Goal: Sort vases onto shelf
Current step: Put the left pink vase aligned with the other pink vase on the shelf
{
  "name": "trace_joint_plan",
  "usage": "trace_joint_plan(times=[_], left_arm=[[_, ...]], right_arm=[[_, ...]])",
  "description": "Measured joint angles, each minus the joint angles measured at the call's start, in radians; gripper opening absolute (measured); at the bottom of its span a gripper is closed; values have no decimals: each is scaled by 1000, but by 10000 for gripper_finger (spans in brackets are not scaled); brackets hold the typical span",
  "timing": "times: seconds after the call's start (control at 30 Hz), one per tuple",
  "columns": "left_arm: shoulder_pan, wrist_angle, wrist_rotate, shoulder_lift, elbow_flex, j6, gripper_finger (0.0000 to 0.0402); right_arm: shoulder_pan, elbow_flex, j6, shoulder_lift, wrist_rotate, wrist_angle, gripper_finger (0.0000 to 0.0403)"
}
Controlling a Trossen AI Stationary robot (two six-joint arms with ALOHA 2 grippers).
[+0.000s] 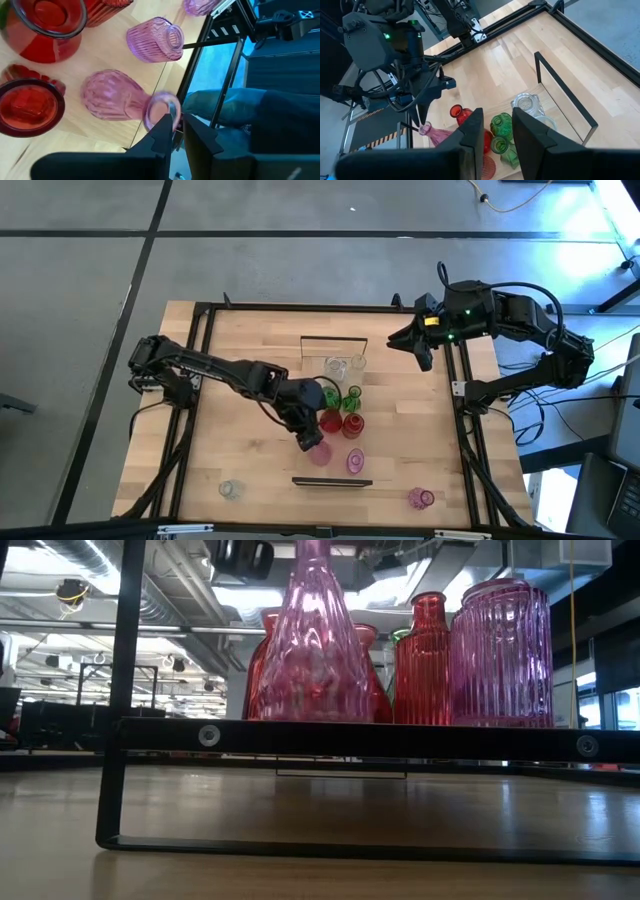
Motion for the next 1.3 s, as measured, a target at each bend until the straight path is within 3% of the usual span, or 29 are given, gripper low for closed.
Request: trace_joint_plan(times=[0.4,0.63,1.07,1.17,1.3], left_arm=[[20,-2,1,-8,0,3,40],[-7,-80,-19,-23,2,-42,4],[-76,-221,-203,-25,-15,-82,0],[-85,-170,-173,-25,-89,-89,0],[-113,70,-161,-25,-231,-125,0]], right_arm=[[0,0,28,0,0,0,85],[0,0,28,0,0,0,85],[0,0,22,0,0,-2,85],[0,0,21,0,-3,-8,85],[0,0,-6,0,-26,-26,85]])
